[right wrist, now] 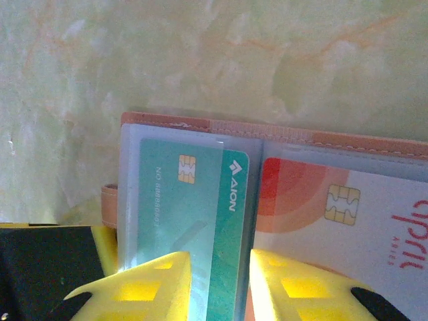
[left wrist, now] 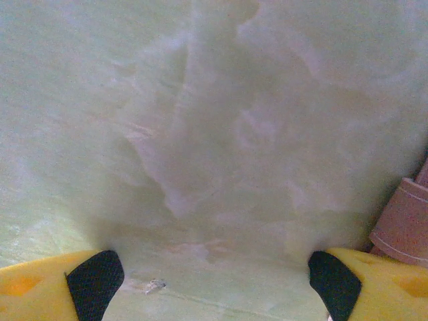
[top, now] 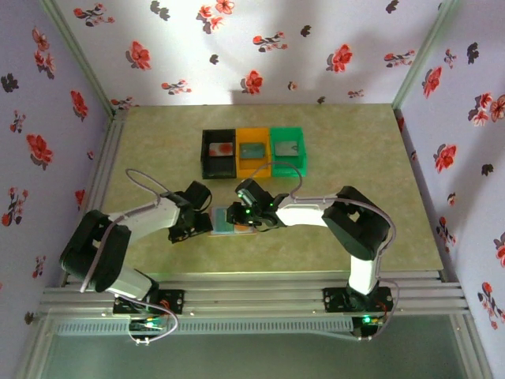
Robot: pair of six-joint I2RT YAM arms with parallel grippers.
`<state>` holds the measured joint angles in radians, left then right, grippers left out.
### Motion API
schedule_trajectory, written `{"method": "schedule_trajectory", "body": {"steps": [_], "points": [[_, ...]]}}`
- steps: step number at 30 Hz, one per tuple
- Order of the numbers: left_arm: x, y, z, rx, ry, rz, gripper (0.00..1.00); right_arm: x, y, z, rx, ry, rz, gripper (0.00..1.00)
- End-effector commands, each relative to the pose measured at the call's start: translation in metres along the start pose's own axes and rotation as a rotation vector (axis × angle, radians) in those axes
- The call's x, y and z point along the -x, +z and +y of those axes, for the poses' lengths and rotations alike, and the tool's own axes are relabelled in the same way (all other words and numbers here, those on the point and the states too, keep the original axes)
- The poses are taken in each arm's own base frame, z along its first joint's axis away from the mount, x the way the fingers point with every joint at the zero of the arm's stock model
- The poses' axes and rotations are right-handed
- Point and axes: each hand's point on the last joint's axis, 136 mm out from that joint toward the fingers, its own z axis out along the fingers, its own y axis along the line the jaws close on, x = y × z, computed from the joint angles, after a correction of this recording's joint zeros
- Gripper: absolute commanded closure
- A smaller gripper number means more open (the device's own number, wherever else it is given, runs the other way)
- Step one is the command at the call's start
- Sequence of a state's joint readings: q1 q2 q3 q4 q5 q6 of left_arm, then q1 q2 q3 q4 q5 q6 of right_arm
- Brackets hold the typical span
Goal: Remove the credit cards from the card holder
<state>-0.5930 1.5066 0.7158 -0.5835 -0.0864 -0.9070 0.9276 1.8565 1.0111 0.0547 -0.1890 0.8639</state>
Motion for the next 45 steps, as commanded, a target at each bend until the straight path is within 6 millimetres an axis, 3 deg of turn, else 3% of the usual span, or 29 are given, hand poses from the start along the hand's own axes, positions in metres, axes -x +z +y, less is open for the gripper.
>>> {"method": "schedule_trajectory", "body": {"steps": [1,20,38,45], "points": [[-0.067,0.06,-0.035,-0.176,0.017,0.273,0.17,0.004,0.006,0.005,0.034,-0.003,-0.004,0.71],[-0.073,0.068,-0.042,-0.181,0.03,0.288,0.17,0.0,0.009,-0.008,-0.023,0.0,0.018,0.71],[-0.074,0.071,-0.043,-0.185,0.037,0.288,0.17,-0.002,0.01,0.025,0.198,0.024,0.019,0.74],[-0.074,0.071,-0.044,-0.187,0.04,0.287,0.17,0.0,0.003,0.033,0.253,0.025,0.012,0.81]]}}
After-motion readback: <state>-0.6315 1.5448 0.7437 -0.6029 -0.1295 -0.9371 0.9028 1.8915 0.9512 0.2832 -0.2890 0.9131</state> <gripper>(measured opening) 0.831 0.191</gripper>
